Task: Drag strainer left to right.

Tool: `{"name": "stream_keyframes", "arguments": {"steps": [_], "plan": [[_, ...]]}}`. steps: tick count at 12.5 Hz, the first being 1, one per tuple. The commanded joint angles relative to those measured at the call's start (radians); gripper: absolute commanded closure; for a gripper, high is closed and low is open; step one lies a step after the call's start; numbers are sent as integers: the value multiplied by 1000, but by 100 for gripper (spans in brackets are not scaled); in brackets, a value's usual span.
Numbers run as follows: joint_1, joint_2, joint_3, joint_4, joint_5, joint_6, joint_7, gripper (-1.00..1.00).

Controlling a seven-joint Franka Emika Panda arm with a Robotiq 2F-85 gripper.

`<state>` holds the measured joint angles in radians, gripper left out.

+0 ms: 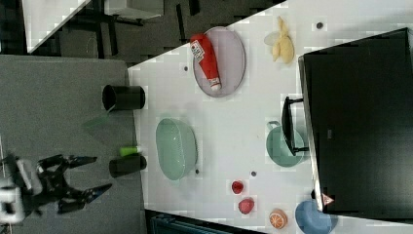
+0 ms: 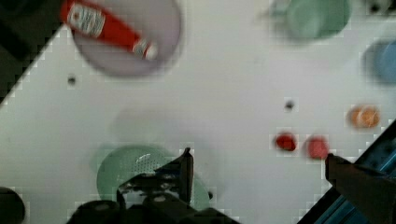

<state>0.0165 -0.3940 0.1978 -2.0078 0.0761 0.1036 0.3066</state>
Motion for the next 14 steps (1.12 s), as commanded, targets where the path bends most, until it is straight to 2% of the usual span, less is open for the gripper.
{"name": "stream_keyframes", "arguments": {"steps": [1, 4, 7, 10, 14], "plan": [[34, 114, 152, -39, 3, 82, 304, -100], [36, 260, 297, -47, 0, 245, 595, -100], [37, 421, 386, -60, -29, 408, 860, -100], [44, 578, 404, -68, -135, 513, 1011, -100], [56, 765, 389, -68, -240, 697, 1104, -100]]}}
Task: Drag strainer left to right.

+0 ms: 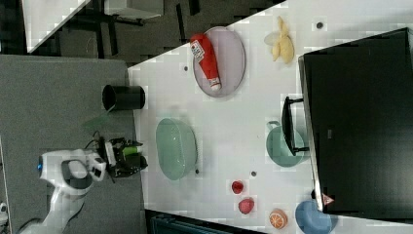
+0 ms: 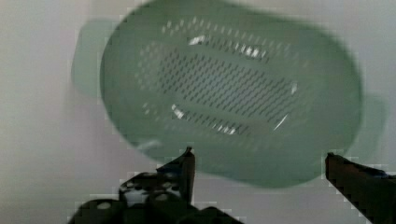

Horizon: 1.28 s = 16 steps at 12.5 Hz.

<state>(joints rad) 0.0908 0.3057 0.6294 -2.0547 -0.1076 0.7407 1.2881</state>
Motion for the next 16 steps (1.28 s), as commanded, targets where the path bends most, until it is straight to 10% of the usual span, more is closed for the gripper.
{"name": "stream_keyframes", "arguments": {"steps": [1, 9, 16], "plan": [[-13, 101, -50, -21, -75, 99, 134, -100], [109, 262, -236, -21, -119, 270, 166, -100], [98, 255, -283, -46, -119, 281, 166, -100]]}}
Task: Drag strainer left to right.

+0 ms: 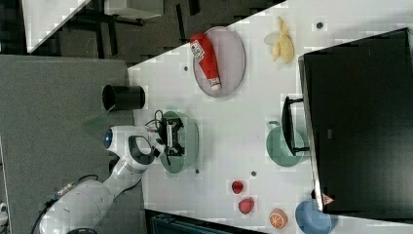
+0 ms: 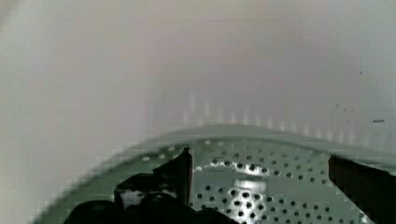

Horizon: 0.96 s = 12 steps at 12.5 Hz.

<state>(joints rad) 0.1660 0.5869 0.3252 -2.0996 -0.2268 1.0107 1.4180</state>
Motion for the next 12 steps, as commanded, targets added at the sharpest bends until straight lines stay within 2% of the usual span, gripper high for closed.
{"name": "stream_keyframes", "arguments": {"steps": [1, 8, 12], "plan": [[17, -27, 17, -4, 0, 11, 36, -100], [-62, -70, 17, -67, -1, 13, -7, -100], [-128, -116, 16, -128, -1, 15, -137, -100]]}}
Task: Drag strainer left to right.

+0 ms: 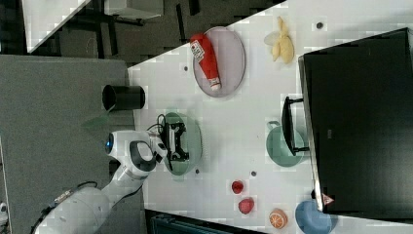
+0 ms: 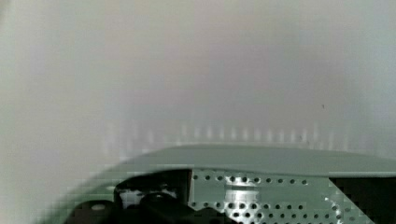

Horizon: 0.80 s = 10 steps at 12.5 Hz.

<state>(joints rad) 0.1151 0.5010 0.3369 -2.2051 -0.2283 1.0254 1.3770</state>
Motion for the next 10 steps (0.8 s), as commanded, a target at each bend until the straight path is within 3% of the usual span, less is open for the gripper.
{"name": "stream_keyframes", "arguments": {"steps": [1, 10], "plan": [[-96, -38, 2, -34, 0, 3, -109, -100], [-215, -64, -49, -64, 0, 13, -267, -100]]}}
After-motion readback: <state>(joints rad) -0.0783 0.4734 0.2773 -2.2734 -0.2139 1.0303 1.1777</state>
